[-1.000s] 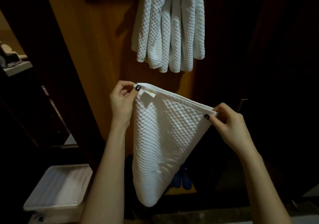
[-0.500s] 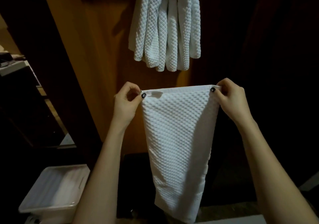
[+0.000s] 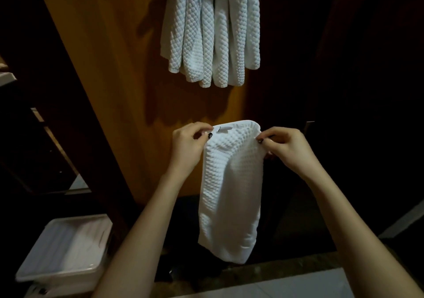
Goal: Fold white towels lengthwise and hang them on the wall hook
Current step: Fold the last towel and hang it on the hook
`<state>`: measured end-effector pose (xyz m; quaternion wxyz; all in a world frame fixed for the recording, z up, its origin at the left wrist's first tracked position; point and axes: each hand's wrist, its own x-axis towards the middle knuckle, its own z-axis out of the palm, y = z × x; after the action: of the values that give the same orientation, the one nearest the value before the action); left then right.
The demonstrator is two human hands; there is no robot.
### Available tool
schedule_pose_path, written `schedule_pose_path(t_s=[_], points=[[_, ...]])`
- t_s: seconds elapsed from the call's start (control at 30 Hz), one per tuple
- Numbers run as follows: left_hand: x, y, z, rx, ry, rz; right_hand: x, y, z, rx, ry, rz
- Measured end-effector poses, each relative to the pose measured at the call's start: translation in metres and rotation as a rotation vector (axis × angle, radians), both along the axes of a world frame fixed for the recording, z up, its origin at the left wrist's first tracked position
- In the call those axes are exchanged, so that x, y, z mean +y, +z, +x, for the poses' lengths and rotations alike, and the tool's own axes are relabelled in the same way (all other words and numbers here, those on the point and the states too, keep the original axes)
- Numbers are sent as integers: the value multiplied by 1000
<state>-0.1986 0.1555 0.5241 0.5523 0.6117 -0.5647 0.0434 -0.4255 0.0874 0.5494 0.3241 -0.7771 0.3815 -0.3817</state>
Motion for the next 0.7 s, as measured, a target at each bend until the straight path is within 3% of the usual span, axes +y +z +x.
schedule_pose_path(t_s=[0.17, 0.47, 0.7], points=[[0, 4, -13, 239, -33, -28, 14, 14, 12, 25, 196, 145], [4, 19, -16, 474, -315, -91, 24, 34, 47, 121, 172, -430], [13, 23, -11, 677, -495, -51, 25, 46, 54, 228, 153, -527]])
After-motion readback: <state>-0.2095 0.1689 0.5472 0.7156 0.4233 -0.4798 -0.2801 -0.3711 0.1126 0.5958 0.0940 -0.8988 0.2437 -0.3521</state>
